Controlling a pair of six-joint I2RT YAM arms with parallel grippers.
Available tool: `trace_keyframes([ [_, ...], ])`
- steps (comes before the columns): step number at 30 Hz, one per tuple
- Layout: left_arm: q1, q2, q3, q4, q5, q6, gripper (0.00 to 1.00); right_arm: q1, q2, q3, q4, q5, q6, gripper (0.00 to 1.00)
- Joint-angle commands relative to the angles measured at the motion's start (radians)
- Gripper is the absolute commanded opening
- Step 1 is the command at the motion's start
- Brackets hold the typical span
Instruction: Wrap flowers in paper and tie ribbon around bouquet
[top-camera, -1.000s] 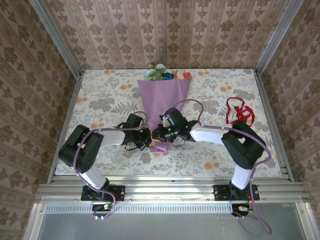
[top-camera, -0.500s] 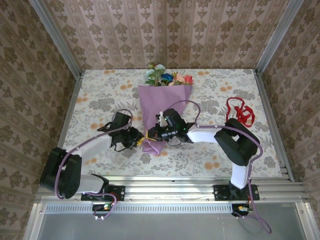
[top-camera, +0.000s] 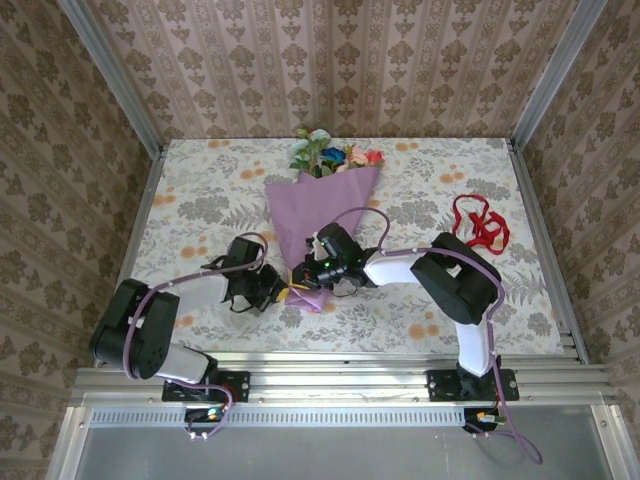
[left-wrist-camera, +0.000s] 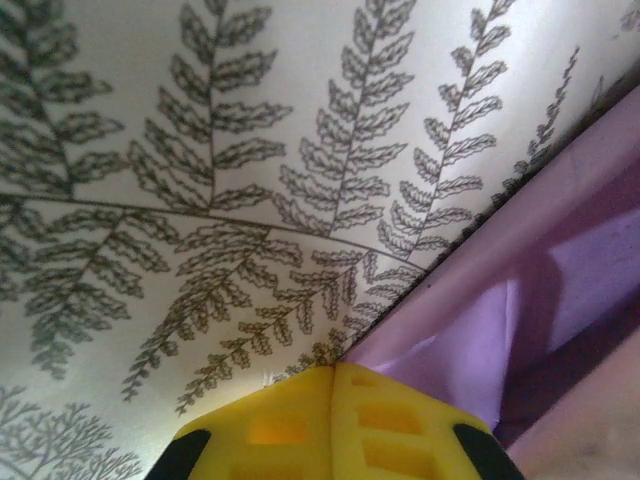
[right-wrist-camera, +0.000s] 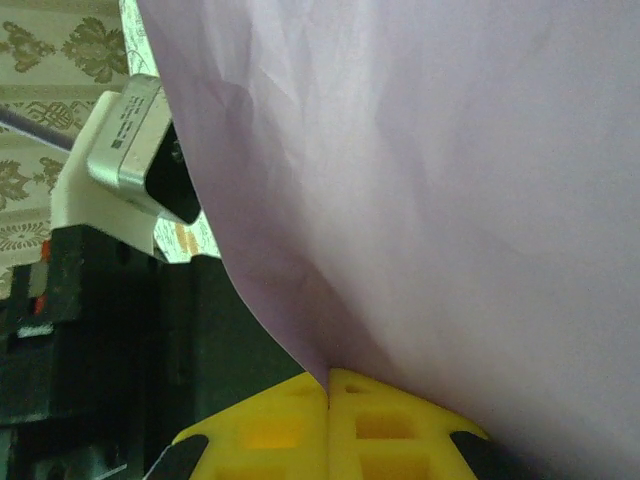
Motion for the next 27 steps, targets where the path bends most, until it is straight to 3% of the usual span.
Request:
trace_keyframes([
  [1, -0.043, -0.001, -0.053, 0.054, 0.003, -0.063, 0.0, 0.007, 0.041, 0.032, 0.063, -0.026, 0.036, 0.0],
  [27, -0.116, -0.223, -0.14, -0.02, -0.116, -0.095, 0.0, 0.005, 0.206, 0.134, 0.17, -0.041, 0.11, 0.0],
])
